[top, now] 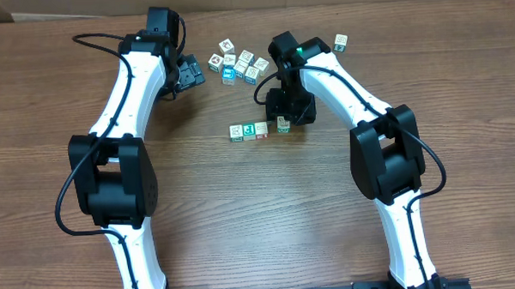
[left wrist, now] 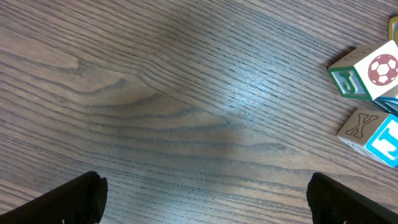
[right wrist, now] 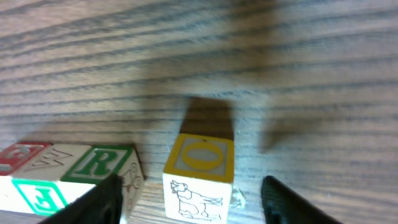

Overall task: Form a horizontal line
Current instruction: 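Carry the cow-picture block down to the right end of the row, then lower the block beside the R block and open the right gripper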

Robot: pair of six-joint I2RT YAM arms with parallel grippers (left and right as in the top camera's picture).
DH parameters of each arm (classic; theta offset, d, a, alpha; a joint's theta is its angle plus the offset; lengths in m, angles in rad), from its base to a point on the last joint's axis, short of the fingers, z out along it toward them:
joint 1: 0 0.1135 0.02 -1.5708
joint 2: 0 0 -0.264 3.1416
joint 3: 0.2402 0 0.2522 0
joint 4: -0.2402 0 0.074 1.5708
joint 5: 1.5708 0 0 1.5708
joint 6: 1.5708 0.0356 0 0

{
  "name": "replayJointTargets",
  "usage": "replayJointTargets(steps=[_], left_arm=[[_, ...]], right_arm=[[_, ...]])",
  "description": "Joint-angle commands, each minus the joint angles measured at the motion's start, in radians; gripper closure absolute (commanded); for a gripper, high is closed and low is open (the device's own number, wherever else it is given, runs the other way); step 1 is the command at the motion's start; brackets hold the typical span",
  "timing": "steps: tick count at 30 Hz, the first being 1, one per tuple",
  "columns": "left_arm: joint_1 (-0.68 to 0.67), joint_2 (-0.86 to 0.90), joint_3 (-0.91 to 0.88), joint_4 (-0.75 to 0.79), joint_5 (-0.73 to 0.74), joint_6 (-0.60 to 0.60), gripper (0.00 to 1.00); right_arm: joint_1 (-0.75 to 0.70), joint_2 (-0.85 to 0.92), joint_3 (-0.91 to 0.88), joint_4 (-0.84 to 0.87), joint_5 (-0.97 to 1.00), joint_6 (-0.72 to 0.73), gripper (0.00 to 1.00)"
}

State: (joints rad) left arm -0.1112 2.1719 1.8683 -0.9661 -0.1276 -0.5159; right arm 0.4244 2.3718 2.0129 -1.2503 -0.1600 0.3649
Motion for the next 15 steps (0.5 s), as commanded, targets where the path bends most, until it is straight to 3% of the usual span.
replayJointTargets(steps=[1, 15], left_arm=[[-0.001, 0.014, 0.019, -0.002, -0.01, 0.015, 0.0], [-0.001, 0.014, 0.019, -0.002, -0.01, 0.015, 0.0]], right_arm=[[-0.005, -0.02, -0.004, 0.019, 0.006, 0.0, 0.29], [-0.019, -0.02, -0.004, 0.138, 0.126, 0.029, 0.28]])
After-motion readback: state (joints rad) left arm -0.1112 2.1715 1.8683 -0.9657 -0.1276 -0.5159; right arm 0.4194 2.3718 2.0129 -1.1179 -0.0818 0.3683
